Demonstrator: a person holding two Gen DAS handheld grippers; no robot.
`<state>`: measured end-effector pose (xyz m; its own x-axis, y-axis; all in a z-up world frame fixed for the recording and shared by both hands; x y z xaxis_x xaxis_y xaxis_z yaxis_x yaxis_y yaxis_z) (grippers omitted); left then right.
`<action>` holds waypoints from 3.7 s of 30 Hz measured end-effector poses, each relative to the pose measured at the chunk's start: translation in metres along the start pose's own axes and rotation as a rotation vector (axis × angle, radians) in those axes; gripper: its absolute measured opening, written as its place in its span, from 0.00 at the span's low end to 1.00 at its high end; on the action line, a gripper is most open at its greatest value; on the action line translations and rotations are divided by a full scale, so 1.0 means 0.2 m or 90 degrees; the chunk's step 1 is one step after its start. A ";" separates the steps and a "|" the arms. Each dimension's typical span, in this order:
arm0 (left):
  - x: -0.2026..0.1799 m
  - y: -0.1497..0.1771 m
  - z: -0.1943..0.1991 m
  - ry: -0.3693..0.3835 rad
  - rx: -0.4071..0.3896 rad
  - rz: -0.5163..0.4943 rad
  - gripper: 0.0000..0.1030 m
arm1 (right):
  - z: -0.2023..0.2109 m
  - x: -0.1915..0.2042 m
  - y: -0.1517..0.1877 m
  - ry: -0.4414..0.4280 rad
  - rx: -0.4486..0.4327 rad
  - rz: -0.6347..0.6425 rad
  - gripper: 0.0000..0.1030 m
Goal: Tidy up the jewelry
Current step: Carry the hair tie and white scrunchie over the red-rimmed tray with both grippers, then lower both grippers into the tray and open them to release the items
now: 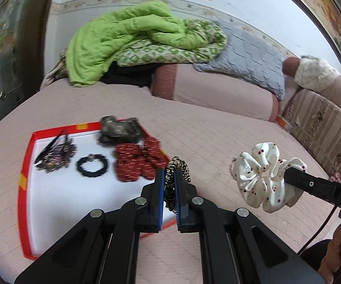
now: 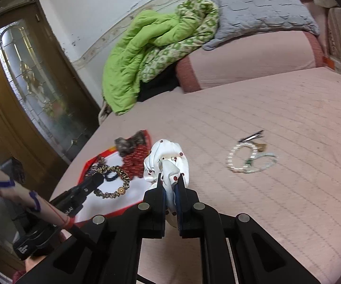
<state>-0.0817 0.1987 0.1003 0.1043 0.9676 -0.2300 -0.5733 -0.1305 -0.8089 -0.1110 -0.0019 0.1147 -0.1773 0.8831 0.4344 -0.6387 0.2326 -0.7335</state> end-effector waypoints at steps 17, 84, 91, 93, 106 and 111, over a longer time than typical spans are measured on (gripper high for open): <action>0.47 -0.01 0.09 -0.090 -0.008 0.111 0.07 | -0.28 0.35 0.00 -0.077 0.058 0.033 0.08; 0.77 0.02 -0.07 -0.243 0.058 0.168 0.31 | -1.02 0.58 0.05 -0.028 0.189 0.073 0.13; 0.76 0.01 -0.07 -0.246 0.052 0.160 0.32 | -0.98 0.60 0.04 -0.034 0.184 0.078 0.17; 0.76 0.01 -0.07 -0.246 0.048 0.159 0.36 | -0.96 0.60 0.04 -0.037 0.182 0.077 0.20; 0.68 -0.01 -0.04 -0.260 0.017 0.129 0.52 | -0.78 0.54 0.00 -0.057 0.161 0.061 0.21; 0.65 -0.02 -0.04 -0.267 0.008 0.120 0.55 | -0.73 0.49 -0.01 -0.057 0.156 0.047 0.21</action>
<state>-0.0598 0.3230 0.0693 -0.3392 0.9314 -0.1318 -0.5612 -0.3128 -0.7663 -0.0188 0.1432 0.0818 -0.2888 0.8522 0.4363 -0.7818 0.0531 -0.6213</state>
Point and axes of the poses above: each gripper's, at about its wrist camera, not at the fingertips, and z roughly against the way its jaws point, x to its left, y to its underside, the point moved 2 cm from there along -z, roughly the way its jaws point, and after that the axes turned 3 degrees about z, right-handed, at the moved point
